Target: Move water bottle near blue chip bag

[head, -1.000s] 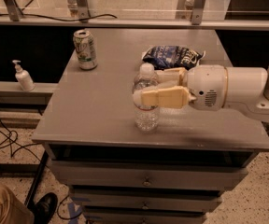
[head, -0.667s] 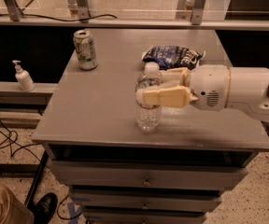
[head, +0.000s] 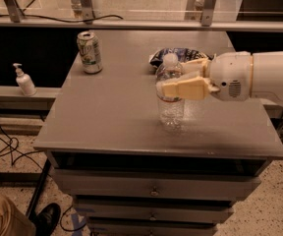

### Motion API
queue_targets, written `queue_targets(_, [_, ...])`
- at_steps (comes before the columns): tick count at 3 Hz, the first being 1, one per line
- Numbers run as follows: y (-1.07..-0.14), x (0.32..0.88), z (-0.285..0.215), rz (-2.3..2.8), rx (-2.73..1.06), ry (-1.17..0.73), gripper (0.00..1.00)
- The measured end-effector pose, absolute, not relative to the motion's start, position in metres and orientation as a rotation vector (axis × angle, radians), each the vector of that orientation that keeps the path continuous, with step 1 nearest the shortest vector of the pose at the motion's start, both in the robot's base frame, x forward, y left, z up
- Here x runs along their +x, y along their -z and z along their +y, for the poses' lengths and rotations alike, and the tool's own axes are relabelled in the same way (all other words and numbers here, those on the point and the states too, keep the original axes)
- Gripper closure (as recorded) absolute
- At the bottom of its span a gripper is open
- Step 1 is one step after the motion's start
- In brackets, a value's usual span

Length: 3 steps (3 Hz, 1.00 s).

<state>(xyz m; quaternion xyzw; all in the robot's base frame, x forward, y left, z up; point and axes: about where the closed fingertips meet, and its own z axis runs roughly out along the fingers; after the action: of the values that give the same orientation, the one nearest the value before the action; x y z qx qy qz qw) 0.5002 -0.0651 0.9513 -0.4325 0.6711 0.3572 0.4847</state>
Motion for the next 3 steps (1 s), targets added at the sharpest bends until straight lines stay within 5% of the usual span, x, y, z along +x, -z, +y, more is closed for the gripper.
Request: queue_targets(3, [-1.001,0.543,-0.129,1.608,-0.986,-0.717,1.0])
